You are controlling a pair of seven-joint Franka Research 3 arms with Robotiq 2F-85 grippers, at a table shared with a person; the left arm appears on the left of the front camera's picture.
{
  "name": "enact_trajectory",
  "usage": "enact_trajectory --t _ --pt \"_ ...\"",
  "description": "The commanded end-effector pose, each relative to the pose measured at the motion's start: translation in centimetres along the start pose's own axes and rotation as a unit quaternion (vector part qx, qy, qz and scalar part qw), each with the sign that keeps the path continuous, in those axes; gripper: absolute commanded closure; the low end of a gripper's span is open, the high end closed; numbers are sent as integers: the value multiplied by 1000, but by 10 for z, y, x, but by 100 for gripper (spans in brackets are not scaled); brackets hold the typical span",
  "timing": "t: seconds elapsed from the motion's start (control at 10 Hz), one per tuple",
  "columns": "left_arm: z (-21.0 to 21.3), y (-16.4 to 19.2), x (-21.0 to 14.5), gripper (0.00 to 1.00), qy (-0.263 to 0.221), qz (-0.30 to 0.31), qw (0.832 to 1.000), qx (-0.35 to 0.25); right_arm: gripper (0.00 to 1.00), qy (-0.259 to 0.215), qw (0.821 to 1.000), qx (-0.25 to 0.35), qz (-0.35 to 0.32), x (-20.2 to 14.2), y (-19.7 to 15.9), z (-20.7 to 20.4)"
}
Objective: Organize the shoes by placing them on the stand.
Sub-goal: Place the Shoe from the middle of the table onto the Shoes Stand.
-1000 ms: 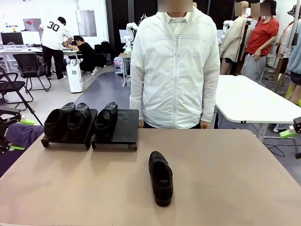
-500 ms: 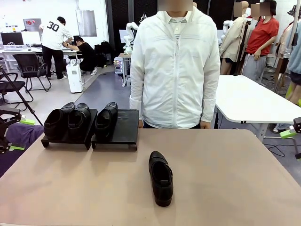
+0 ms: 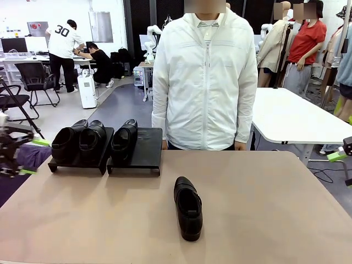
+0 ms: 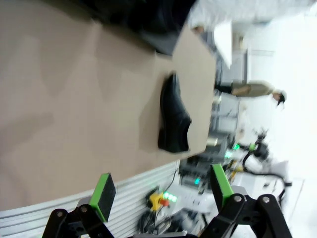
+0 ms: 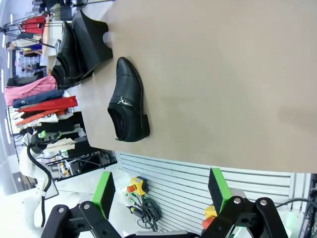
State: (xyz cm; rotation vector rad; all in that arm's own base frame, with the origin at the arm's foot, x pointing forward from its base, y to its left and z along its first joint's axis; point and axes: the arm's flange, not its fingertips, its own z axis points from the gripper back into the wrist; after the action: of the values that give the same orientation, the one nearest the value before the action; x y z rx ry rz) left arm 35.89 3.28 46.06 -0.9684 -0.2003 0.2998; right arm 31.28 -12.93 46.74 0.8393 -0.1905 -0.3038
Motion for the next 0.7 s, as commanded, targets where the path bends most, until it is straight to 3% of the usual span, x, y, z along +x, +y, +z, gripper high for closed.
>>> enact_trajectory --t 0.0,0.1,0.2,0.3,0.4,0.5,0.6 --pt "-135 -76 -45 0 104 3 991 88 0 3 1000 -3 10 3 -1 4" --pt "-208 -103 -83 0 96 2 984 147 0 3 1000 -3 10 3 -1 4" --pt "-252 -115 -109 0 120 -32 974 187 0 3 1000 -3 10 3 -1 4" --pt "-286 -124 -126 0 98 -61 972 205 0 3 1000 -3 10 3 -1 4" --pt "-302 -131 -134 0 77 -98 974 191 0 3 1000 -3 10 3 -1 4" --pt "-289 -141 -124 0 130 -69 978 147 0 3 1000 -3 10 3 -1 4" --pt "-289 -129 -175 0 113 -75 973 186 0 3 1000 -3 10 3 -1 4"
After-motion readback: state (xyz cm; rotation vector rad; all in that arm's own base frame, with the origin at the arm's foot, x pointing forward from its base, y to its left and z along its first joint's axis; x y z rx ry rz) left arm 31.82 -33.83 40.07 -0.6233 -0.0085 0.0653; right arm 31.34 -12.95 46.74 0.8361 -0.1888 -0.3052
